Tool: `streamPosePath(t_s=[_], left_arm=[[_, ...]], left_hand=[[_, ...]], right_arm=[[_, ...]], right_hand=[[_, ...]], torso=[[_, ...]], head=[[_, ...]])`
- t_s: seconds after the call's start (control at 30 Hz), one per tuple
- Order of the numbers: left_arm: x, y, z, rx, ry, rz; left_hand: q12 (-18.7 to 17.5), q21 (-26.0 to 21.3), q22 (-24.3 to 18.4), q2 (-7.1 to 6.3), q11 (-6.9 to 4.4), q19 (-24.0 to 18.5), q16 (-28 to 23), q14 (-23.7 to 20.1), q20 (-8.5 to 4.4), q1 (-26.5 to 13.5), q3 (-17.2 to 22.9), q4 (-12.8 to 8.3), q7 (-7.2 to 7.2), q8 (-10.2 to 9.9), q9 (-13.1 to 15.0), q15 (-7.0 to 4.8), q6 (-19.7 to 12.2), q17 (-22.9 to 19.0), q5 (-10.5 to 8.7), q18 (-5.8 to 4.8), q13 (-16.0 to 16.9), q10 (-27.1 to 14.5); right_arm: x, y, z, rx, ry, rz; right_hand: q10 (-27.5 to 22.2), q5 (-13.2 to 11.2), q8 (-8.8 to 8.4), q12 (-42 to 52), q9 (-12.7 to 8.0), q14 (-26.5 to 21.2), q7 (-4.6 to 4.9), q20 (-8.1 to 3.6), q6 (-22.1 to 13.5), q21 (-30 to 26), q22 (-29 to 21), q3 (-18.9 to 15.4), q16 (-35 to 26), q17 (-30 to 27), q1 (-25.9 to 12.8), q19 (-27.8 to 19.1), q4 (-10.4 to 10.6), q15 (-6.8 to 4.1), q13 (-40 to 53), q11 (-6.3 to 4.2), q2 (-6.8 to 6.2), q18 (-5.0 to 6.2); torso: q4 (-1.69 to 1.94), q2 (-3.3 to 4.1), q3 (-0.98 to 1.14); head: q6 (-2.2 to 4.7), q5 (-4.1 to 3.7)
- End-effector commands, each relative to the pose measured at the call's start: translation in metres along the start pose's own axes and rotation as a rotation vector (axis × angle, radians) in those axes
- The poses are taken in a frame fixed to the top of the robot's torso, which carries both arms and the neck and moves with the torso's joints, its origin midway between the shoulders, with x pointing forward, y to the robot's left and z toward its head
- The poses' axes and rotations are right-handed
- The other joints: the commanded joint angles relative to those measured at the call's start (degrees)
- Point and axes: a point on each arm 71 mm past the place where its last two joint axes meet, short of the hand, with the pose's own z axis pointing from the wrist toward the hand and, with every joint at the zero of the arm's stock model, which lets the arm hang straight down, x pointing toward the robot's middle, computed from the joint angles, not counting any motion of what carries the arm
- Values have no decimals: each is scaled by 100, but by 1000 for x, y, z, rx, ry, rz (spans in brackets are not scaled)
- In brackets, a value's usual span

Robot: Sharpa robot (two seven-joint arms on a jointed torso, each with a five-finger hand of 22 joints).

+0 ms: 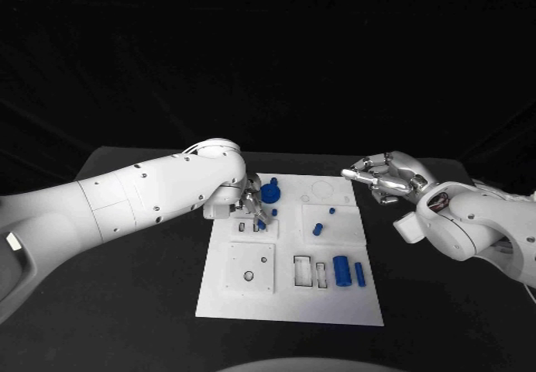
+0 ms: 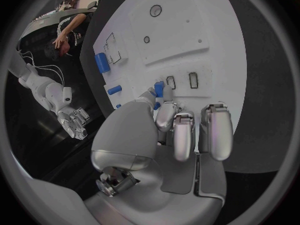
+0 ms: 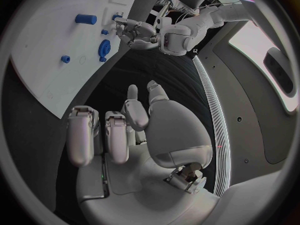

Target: Assemble the parts on the task board

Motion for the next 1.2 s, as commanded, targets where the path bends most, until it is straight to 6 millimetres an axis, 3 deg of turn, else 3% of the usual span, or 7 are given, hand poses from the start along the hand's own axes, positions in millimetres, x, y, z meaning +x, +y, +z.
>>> streamPosePath(t_s=[0.03, 0.17, 0.2, 0.33, 0.47, 0.93, 1.2], left_arm=[[4, 0, 1, 1, 15, 1], [4, 0, 1, 4, 13, -4], [4, 0, 1, 5, 11, -8], [4, 1, 0, 24, -20, -63], [5, 2, -3, 50, -55, -137], [17, 17, -13, 79, -191, -310], [26, 31, -13, 55, -254, -309]], left_hand=[[-39, 15, 420, -273, 5, 250, 17, 592, -34, -87, 816, -299, -8, -60, 50, 5, -6, 1509, 86, -34, -7, -49], [-69, 10, 437, -686, 48, 252, 17, 592, -12, -367, 1755, -484, 20, -57, 187, 4, -12, 1509, 221, -36, -20, -30], [-69, 12, 442, -711, 39, 254, 17, 592, -6, -365, 1853, -533, 13, -52, 204, 0, -17, 1509, 259, -38, -18, -25], [6, 78, 555, -971, 39, 291, 17, 592, 0, -429, 2282, -794, 40, 29, 336, 8, -13, 1509, 975, -62, 87, 83], [66, 129, 641, -1102, 41, 320, 17, 592, 6, -570, 2538, -931, 51, 108, 450, 12, 27, 1509, 1346, -78, 167, 179], [50, 121, 635, -1185, 29, 317, 17, 592, 4, -659, 2711, -1054, 42, 152, 529, 5, 78, 1509, 1425, -75, 156, 208], [78, 139, 665, -1202, 24, 327, 17, 592, 1, -680, 2756, -1082, 37, 159, 542, 1, 101, 1509, 1425, -81, 191, 242]], right_arm=[[2, 0, 0, -4, 21, 1], [3, 0, 0, -3, 22, 3], [3, 0, 0, -3, 22, 4], [3, -1, 1, -2, 22, 7], [3, -1, 1, -1, 20, 8], [-1, -3, 0, 2, 6, 12], [-3, -4, -1, 6, -2, 14]], right_hand=[[644, 20, -39, 2461, -6, 598, 5, 34, -21, 15, 118, -36, 23, 1509, 39, 3, -7, 27, 2191, -1, 18, -64], [644, 20, -39, 2461, -6, 598, 5, 34, -21, 15, 118, -36, 23, 1509, 39, 3, -7, 27, 2191, -1, 18, -64], [644, 20, -39, 2461, -6, 598, 5, 34, -21, 15, 118, -36, 23, 1509, 39, 3, -7, 27, 2191, -1, 18, -64], [644, -189, -181, 2461, -29, 598, 30, 52, 3, 11, 110, -51, 23, 1509, 189, -18, -113, 46, 2191, 19, -9, -59], [644, -251, -238, 2461, -39, 598, 42, 61, 16, 8, 105, -68, 23, 1509, 200, -26, -126, 54, 2191, 31, -4, -57], [644, -251, -287, 2461, -46, 598, 53, 71, 34, -17, 65, -85, 23, 1509, 180, -53, -113, 64, 2191, 43, 22, -47], [644, -242, -302, 2461, -47, 598, 55, 74, 40, -20, 60, -91, 23, 1509, 175, -58, -109, 67, 2191, 45, 29, -46]], torso=[[7, 2, 0], [6, 1, 1], [7, 1, 0], [0, 1, 2], [12, 0, 4], [35, -5, 11], [94, -21, 35]], head=[[0, -10], [-7, -9], [-9, -9], [-18, 12], [-19, 0], [-36, -14], [-52, -18]])
